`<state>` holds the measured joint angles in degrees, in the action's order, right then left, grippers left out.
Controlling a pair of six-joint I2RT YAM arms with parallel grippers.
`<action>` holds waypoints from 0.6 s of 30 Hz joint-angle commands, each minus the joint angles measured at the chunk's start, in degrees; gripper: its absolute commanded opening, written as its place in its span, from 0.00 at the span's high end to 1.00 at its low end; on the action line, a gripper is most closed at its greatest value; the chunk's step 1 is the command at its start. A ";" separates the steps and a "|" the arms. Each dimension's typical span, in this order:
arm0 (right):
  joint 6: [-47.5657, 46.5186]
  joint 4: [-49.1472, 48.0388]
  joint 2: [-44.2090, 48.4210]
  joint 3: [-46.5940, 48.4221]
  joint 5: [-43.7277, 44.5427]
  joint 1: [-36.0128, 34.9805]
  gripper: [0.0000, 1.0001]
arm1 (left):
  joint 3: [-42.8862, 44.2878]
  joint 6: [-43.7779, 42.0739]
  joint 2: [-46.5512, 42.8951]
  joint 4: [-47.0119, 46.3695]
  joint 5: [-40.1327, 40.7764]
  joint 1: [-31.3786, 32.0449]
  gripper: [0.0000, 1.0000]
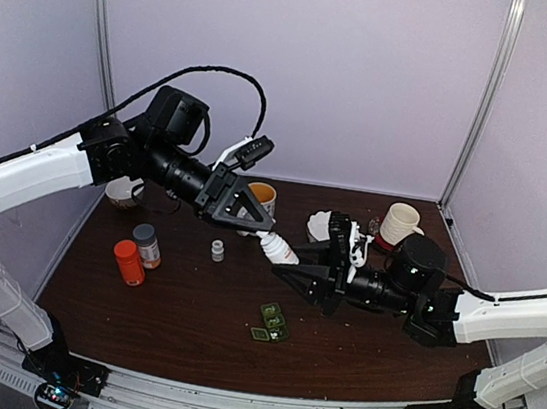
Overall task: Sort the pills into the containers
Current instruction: Close the lid of the pill bottle.
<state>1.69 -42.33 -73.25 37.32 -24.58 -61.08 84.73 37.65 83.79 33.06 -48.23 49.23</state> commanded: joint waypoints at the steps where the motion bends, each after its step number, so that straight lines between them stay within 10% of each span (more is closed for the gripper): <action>1: -0.52 -2.14 1.89 -0.47 0.33 0.48 1.00 | -0.94 -1.10 -1.07 -0.89 -0.38 0.38 0.76; 18: -0.90 2.68 -0.39 3.29 -0.82 0.52 1.00 | -1.86 -1.94 -1.08 -0.89 -0.20 1.21 0.74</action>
<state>1.37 -41.30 -72.73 37.47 -24.86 -60.75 83.68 37.06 83.79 33.17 -48.16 49.50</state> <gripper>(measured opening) 0.300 0.297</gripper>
